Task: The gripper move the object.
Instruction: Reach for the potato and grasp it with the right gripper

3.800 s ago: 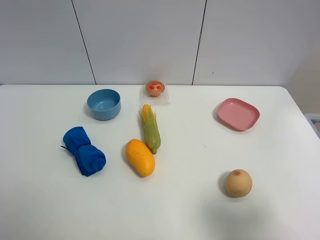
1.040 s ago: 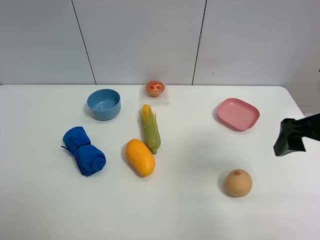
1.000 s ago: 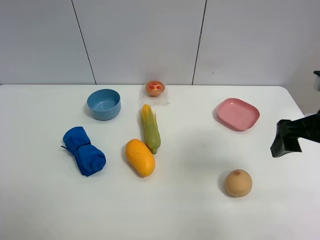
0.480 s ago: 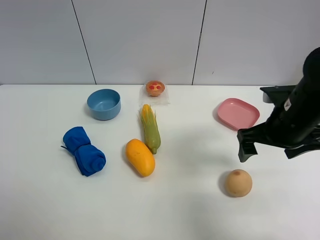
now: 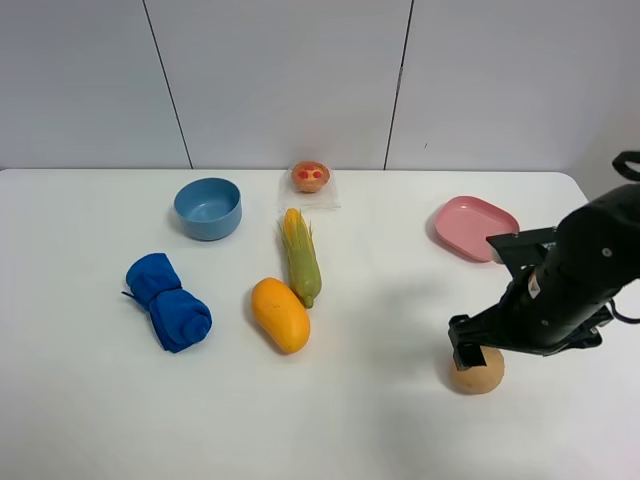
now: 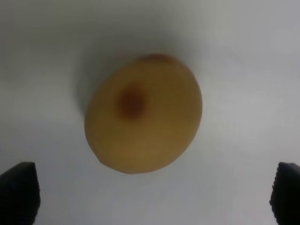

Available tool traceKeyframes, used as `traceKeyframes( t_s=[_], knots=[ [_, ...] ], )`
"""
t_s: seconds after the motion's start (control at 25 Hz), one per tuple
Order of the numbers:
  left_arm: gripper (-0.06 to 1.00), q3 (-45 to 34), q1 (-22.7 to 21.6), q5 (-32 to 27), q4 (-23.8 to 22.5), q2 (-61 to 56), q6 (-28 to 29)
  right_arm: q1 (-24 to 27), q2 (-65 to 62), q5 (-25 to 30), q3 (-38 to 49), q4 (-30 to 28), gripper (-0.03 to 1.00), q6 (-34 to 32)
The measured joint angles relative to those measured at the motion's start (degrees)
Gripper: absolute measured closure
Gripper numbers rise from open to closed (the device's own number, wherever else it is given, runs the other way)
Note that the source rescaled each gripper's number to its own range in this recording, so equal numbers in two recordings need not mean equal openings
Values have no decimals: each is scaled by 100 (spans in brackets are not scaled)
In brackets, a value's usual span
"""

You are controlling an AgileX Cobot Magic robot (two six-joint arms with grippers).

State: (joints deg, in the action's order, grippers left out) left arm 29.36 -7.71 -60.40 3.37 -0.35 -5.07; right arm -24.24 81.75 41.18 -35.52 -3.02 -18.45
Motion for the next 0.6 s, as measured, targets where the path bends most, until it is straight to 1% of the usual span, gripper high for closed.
traceKeyframes(
  t_s=[0.2, 0.28, 0.36, 0.44, 0.6],
  knots=[
    [-6, 0, 0, 0, 0, 0, -5, 0, 0, -829, 438, -13, -3, -82],
    [-6, 0, 0, 0, 0, 0, -5, 0, 0, -1224, 512, -13, -3, -82],
    [-6, 0, 0, 0, 0, 0, -5, 0, 7, -1492, 539, -13, -3, -93],
    [-6, 0, 0, 0, 0, 0, -5, 0, 60, -1626, 546, -41, -3, -140],
    [-6, 0, 0, 0, 0, 0, -5, 0, 346, -1683, 546, -125, -3, -192]
  ],
)
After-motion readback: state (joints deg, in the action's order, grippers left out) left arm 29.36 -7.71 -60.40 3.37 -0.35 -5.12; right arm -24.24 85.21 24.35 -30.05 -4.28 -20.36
